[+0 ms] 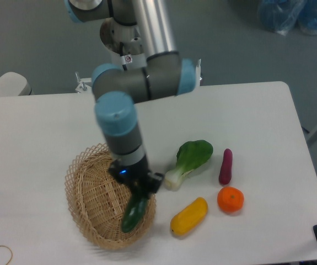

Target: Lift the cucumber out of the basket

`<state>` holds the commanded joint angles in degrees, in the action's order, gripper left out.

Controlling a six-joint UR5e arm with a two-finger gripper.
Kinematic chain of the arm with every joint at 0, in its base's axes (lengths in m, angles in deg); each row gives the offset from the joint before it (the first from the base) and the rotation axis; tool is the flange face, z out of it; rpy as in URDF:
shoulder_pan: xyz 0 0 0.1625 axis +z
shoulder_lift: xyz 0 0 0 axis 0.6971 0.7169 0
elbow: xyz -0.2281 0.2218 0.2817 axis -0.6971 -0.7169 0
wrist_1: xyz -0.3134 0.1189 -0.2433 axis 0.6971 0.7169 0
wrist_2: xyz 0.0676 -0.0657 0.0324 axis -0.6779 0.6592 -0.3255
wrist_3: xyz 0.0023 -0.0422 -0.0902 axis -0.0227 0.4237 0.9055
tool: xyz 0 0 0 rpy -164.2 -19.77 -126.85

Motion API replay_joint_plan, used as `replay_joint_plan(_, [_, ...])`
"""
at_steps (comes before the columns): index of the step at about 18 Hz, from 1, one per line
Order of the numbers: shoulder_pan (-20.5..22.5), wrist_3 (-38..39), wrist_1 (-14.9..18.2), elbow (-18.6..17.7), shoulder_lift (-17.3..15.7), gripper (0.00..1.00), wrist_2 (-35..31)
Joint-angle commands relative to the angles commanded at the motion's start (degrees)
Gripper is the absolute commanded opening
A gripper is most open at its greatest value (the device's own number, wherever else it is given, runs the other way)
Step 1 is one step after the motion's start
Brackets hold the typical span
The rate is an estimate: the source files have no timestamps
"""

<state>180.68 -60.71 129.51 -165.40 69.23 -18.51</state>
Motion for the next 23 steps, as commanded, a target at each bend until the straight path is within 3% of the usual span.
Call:
replay_joint_plan(5, [8.26,-14.15,8.10,5.98,-0.79,0.36,3.35])
replay_joint_plan(9, [14.24,-27.25,11.97,7.66,-1.50,0.36,3.53])
replay_joint_plan(12, [16.36,-32.11,12.07,7.66,-1.41,0.36,3.44])
replay_joint_plan(23, [16.63,-32.38,11.89,7.48,-0.71,0.36,3.09])
